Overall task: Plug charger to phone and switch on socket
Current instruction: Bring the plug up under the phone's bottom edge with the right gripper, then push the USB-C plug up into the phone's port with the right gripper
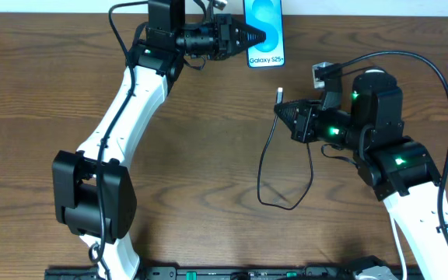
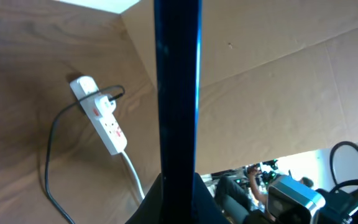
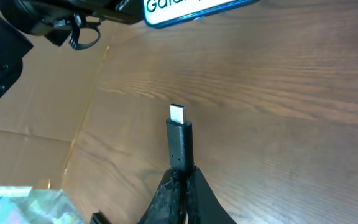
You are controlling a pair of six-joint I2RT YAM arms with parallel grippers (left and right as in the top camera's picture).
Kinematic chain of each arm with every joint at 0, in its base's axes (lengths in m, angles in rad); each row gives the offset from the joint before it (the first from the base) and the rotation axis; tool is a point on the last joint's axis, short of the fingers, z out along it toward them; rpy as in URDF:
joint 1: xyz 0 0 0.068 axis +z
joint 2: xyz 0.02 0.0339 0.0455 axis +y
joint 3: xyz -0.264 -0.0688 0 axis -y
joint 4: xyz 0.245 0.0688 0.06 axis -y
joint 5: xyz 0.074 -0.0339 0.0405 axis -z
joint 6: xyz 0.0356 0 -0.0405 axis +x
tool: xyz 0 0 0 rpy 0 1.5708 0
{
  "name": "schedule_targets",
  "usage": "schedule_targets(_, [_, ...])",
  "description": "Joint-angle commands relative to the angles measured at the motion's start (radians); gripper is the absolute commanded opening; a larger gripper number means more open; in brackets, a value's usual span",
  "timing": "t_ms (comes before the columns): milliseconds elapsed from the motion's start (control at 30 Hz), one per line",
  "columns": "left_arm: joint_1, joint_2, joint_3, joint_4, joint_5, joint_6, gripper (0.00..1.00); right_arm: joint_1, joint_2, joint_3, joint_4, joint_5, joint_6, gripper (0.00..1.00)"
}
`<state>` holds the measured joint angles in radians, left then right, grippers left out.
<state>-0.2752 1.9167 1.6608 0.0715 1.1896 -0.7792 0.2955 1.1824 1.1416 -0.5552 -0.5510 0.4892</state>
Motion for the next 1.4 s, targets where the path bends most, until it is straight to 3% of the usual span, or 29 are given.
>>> schedule_targets(0, [-0.001, -0.035, 0.015, 0.056, 0.034, 0.040, 0.07, 0.023, 0.002, 0.026, -0.005, 0.040, -0.022, 0.01])
schedule_targets(567, [-0.003, -0.035, 0.015, 0.061, 0.169, -0.004, 0.07, 0.026, 0.060, 0.026, 0.072, -0.037, -0.046, 0.01])
schedule_targets(1367, [-0.012, -0.035, 0.015, 0.062, 0.213, -0.004, 0.07, 0.026, 0.105, 0.026, 0.155, -0.045, -0.022, 0.01])
